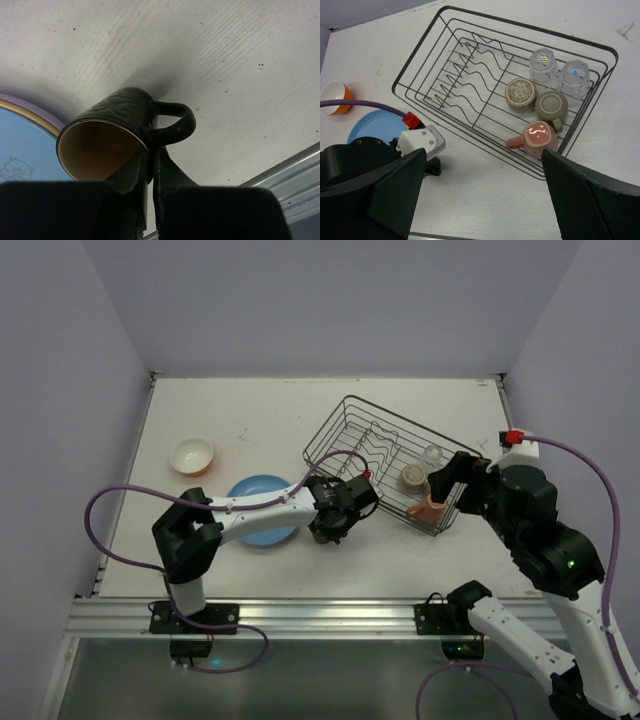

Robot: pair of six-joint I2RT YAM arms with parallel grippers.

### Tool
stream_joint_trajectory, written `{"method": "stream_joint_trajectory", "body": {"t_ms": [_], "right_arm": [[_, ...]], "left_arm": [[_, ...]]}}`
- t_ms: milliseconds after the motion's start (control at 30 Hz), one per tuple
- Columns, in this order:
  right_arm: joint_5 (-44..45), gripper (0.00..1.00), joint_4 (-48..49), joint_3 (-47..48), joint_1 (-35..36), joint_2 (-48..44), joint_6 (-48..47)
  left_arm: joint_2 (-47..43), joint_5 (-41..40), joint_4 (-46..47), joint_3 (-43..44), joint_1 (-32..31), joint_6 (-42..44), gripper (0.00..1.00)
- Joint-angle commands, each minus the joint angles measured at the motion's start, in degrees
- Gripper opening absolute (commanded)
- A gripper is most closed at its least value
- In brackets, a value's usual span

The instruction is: Unload the mixed dishes from the dish rack

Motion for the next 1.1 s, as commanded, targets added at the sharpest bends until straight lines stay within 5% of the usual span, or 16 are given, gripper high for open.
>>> {"method": "stream_joint_trajectory", "body": {"t_ms": [0,200,267,733,800,1067], "right_arm": [[1.8,0.99,-0.1,-0.8,-0.1,-0.4,-1.3],[0.2,0.99,0.2,-1.7,-0.1,2.1,-1.4],[-0.8,0.99,0.3,-1.8,-0.1,3.6,-1.4],[-5.6,0.99,0.7,-1.6,-5.7,12.2,-2.1],[-6.2,0.99,1.0,-3.0,-8.1,14.0,-2.4],[-7.0,0.96,-1.4,-5.3,-11.0,21.4,-2.9]], "left_arm": [[0.5,-3.4,-2.2,4.5,0.0,2.3,0.0],[1.8,-3.5,-1.8,5.4,0.0,2.5,0.01],[1.9,-3.7,-1.8,5.7,0.0,2.4,0.26],[-6.5,-3.0,0.0,7.7,0.0,0.9,0.77],[-10.0,-3.0,1.4,7.0,0.0,0.2,1.0],[-25.2,-5.1,6.8,1.3,0.1,-2.1,1.0]]}}
